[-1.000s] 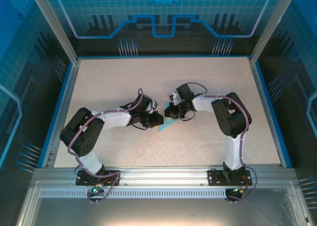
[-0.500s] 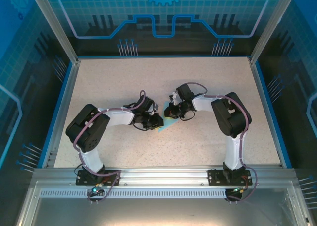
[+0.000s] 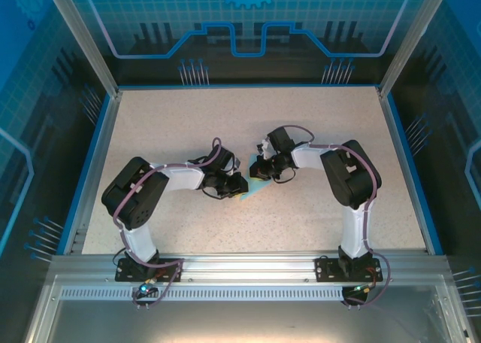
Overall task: Fold a paper plane with a square sheet of paper (pick it up from the middle)
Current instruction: Fourth fold the wing at the center of the table.
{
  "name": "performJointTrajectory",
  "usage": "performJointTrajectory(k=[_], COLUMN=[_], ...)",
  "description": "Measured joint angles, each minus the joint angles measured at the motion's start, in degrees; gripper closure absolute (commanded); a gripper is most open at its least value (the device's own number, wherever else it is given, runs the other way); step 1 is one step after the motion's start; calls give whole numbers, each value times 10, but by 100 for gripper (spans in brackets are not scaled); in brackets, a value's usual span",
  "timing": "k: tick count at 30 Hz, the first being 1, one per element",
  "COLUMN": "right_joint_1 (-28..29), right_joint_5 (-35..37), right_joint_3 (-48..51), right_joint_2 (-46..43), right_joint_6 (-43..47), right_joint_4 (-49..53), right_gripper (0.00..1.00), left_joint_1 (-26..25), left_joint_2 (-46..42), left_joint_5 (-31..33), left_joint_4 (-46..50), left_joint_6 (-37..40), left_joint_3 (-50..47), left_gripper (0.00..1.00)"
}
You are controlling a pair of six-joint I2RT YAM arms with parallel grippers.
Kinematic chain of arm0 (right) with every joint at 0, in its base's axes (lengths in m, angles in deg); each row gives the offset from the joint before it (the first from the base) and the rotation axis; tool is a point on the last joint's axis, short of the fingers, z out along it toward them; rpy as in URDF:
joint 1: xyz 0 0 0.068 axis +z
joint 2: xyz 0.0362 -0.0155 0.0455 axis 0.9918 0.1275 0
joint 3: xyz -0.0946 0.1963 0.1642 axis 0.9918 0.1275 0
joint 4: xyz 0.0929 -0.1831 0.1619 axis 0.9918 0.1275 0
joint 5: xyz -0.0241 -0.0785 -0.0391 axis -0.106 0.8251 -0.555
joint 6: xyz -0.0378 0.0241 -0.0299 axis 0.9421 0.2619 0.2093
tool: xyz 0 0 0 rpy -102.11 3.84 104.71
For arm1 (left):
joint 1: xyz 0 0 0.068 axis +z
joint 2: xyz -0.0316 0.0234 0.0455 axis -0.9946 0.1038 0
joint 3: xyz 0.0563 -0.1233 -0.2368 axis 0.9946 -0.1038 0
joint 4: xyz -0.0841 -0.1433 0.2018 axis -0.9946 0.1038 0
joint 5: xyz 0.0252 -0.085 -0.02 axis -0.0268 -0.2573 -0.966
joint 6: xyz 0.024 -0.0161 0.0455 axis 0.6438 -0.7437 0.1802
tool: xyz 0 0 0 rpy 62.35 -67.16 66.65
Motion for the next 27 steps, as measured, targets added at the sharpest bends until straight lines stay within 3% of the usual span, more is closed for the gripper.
performJointTrajectory(k=[27], right_joint_1=[0], right_joint_5=[-4], right_joint_3=[-7], right_joint_2=[5], right_joint_6=[0], right_joint_4=[5], right_gripper=[93], left_joint_1=[-9], left_joint_2=[-30], left_joint_5=[12], left_joint_4=[51], left_joint_6=[-2], left_joint_3=[0], left_gripper=[79])
